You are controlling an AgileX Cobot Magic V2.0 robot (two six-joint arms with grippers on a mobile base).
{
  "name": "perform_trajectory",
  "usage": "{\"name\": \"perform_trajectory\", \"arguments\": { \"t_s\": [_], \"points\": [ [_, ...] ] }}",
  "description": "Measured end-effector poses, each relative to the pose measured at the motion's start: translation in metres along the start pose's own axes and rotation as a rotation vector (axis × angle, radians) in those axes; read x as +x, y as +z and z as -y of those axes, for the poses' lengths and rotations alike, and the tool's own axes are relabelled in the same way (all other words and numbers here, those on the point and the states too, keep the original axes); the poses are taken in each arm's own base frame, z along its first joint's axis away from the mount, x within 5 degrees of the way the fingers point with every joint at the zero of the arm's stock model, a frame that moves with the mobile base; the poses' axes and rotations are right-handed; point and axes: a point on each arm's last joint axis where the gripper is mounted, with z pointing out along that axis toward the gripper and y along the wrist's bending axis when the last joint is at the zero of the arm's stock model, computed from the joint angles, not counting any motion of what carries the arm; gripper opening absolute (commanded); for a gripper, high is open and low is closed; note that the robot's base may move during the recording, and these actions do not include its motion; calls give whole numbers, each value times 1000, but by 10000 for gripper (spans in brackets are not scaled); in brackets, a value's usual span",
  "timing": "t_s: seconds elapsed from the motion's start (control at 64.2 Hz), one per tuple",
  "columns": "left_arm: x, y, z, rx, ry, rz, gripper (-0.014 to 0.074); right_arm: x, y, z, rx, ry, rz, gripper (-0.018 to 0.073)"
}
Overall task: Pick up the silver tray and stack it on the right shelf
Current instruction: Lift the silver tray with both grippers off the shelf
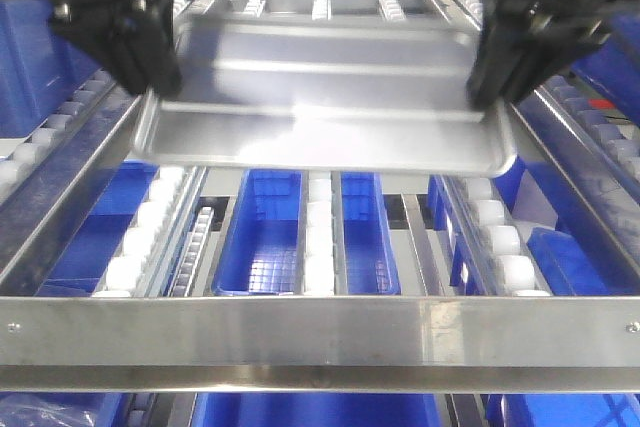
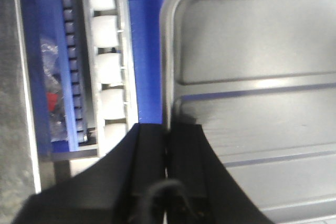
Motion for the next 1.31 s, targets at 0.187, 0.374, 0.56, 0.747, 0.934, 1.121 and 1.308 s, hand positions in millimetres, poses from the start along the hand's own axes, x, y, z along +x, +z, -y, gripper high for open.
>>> {"name": "perform_trajectory", "arguments": {
  "t_s": [0.187,0.374,0.56,0.747,0.934,1.121,1.308],
  "points": [
    [10,-25,19,13,42,45,-92,5,-38,5,6,-8,39,57],
    [22,-44,37,5,87,75,-92,22,-68,13,1,-4,60,57],
    [25,-50,42,16,94,85,-92,31,-81,17,0,-4,78,57],
    [26,-50,41,9,94,77,-92,31,-81,17,0,-4,76,57],
    [27,-50,41,1,90,66,-92,31,-81,16,-6,-1,74,57],
    [27,-50,41,1,90,66,-92,31,-81,16,-5,-1,72,57],
    [27,-50,41,0,90,65,-92,31,-81,16,-6,0,72,57]
  ]
}}
